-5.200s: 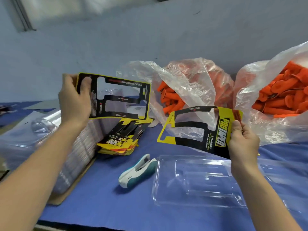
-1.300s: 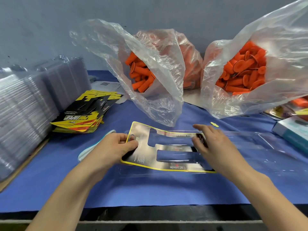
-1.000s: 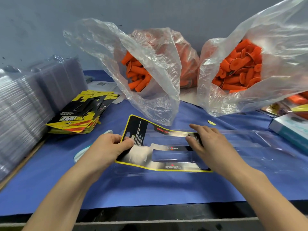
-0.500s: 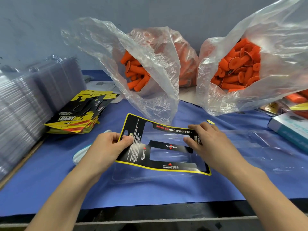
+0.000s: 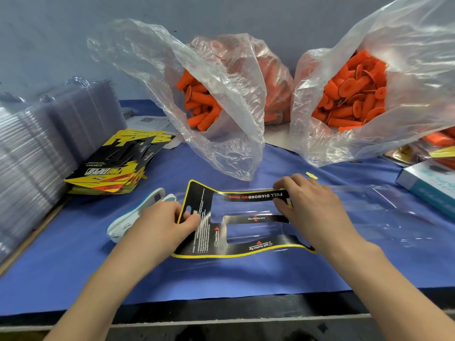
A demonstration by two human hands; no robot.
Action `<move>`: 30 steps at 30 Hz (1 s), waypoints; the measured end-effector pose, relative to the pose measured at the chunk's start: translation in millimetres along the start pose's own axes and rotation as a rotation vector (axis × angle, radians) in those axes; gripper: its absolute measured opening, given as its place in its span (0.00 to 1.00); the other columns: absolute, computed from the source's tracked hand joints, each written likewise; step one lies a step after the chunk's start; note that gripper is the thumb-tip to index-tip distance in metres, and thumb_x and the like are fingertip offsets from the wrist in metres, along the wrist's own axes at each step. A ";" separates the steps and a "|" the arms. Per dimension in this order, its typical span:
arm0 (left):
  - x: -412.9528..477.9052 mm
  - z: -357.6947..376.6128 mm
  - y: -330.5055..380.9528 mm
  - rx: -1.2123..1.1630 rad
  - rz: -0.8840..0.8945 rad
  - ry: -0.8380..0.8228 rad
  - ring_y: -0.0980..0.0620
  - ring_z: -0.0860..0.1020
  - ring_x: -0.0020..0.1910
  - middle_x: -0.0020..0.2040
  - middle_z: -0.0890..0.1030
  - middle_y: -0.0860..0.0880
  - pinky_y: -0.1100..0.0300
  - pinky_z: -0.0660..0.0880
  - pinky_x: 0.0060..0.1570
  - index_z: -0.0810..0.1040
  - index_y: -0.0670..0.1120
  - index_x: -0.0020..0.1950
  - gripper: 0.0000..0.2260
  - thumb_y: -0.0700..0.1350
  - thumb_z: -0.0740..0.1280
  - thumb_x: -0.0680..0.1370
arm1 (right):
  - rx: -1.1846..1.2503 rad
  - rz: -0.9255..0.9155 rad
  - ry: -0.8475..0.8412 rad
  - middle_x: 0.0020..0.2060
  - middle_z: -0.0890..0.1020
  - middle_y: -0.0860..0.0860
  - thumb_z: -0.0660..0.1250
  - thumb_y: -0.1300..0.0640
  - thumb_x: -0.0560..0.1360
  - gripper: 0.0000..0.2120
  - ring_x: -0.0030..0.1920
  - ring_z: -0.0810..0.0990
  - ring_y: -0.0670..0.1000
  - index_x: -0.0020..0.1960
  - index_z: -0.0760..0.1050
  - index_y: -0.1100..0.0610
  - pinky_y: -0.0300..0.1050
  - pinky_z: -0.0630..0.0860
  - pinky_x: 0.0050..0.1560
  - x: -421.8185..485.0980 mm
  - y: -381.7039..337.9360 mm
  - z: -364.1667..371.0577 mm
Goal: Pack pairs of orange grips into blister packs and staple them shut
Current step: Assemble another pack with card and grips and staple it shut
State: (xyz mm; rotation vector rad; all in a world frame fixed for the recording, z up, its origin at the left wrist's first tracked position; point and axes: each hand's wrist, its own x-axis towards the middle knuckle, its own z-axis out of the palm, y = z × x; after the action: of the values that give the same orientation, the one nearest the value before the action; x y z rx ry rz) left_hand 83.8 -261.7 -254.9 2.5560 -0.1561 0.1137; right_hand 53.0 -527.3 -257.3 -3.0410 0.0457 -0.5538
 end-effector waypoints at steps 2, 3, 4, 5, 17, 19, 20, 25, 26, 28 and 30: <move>-3.3 0.0 -0.9 0.090 0.032 0.017 0.55 0.70 0.28 0.26 0.71 0.51 0.56 0.61 0.29 0.68 0.47 0.30 0.21 0.59 0.66 0.76 | -0.041 -0.004 0.014 0.52 0.77 0.47 0.60 0.47 0.81 0.09 0.50 0.78 0.55 0.59 0.73 0.47 0.46 0.63 0.40 -0.3 -1.9 -1.5; -4.4 -0.6 -1.3 0.118 0.038 0.017 0.55 0.70 0.28 0.26 0.72 0.51 0.56 0.61 0.28 0.68 0.47 0.30 0.21 0.60 0.66 0.76 | -0.058 -0.007 0.021 0.51 0.77 0.47 0.59 0.47 0.81 0.09 0.49 0.79 0.54 0.58 0.73 0.48 0.46 0.62 0.39 0.0 -3.2 -2.3; -4.9 -1.1 -1.7 0.137 0.040 0.011 0.55 0.70 0.29 0.27 0.72 0.51 0.56 0.61 0.28 0.68 0.47 0.31 0.21 0.61 0.65 0.76 | -0.072 -0.005 0.030 0.50 0.77 0.47 0.59 0.48 0.81 0.08 0.48 0.79 0.54 0.57 0.73 0.48 0.46 0.62 0.38 0.4 -4.5 -2.8; -5.2 -1.8 -1.7 0.151 0.039 0.002 0.55 0.71 0.29 0.27 0.73 0.50 0.56 0.61 0.28 0.69 0.47 0.31 0.22 0.61 0.65 0.76 | -0.088 -0.002 0.038 0.50 0.77 0.46 0.58 0.48 0.82 0.08 0.47 0.79 0.54 0.56 0.73 0.48 0.46 0.62 0.36 1.3 -5.7 -2.8; -2.0 2.3 -12.3 0.177 0.027 0.001 0.54 0.74 0.32 0.30 0.76 0.49 0.55 0.66 0.31 0.70 0.47 0.33 0.22 0.64 0.63 0.76 | -0.077 -0.059 0.101 0.47 0.80 0.48 0.66 0.49 0.79 0.06 0.41 0.80 0.56 0.52 0.80 0.48 0.42 0.62 0.30 9.4 -9.0 -2.7; -1.5 3.1 -13.1 0.180 0.020 0.006 0.55 0.74 0.32 0.30 0.76 0.50 0.55 0.67 0.31 0.70 0.47 0.33 0.23 0.65 0.63 0.76 | -0.073 -0.065 0.101 0.49 0.81 0.48 0.66 0.47 0.79 0.08 0.43 0.79 0.56 0.53 0.80 0.48 0.42 0.62 0.31 10.1 -6.8 0.9; -1.4 3.6 -13.4 0.184 0.014 0.006 0.55 0.74 0.32 0.29 0.76 0.50 0.55 0.67 0.31 0.70 0.47 0.33 0.23 0.65 0.63 0.76 | -0.080 -0.068 0.100 0.49 0.81 0.48 0.65 0.47 0.79 0.08 0.43 0.79 0.56 0.52 0.81 0.49 0.42 0.61 0.32 10.4 -5.8 2.7; -0.5 6.5 -12.5 0.198 -0.018 0.032 0.55 0.74 0.34 0.31 0.76 0.51 0.54 0.66 0.31 0.69 0.48 0.34 0.24 0.68 0.61 0.75 | -0.052 -0.042 0.082 0.48 0.81 0.49 0.63 0.45 0.80 0.11 0.46 0.77 0.56 0.53 0.81 0.49 0.43 0.61 0.39 13.9 -0.8 8.8; -0.2 7.2 -12.0 0.195 -0.026 0.038 0.55 0.74 0.34 0.32 0.76 0.52 0.54 0.67 0.32 0.69 0.49 0.35 0.23 0.68 0.61 0.75 | -0.028 -0.027 0.062 0.50 0.81 0.49 0.62 0.44 0.80 0.12 0.48 0.77 0.56 0.55 0.81 0.48 0.44 0.61 0.40 14.7 0.2 9.6; 0.0 7.9 -11.7 0.189 -0.038 0.038 0.53 0.76 0.38 0.34 0.77 0.53 0.54 0.71 0.35 0.69 0.51 0.39 0.21 0.68 0.61 0.75 | 0.064 0.001 0.023 0.52 0.81 0.49 0.62 0.44 0.80 0.13 0.51 0.76 0.56 0.57 0.80 0.48 0.45 0.64 0.44 16.5 1.5 10.4; -1.0 7.9 -11.4 0.202 -0.039 0.037 0.49 0.78 0.42 0.36 0.77 0.53 0.52 0.74 0.39 0.68 0.52 0.43 0.20 0.69 0.60 0.75 | 0.235 0.040 -0.001 0.53 0.81 0.49 0.62 0.46 0.80 0.12 0.53 0.76 0.57 0.58 0.80 0.48 0.47 0.68 0.49 17.2 3.5 8.2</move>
State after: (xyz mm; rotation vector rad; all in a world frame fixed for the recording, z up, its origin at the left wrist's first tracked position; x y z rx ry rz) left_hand 84.8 -256.4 -267.7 2.7542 -0.0839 0.1696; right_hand 71.9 -531.1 -259.2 -2.8061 0.0389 -0.5143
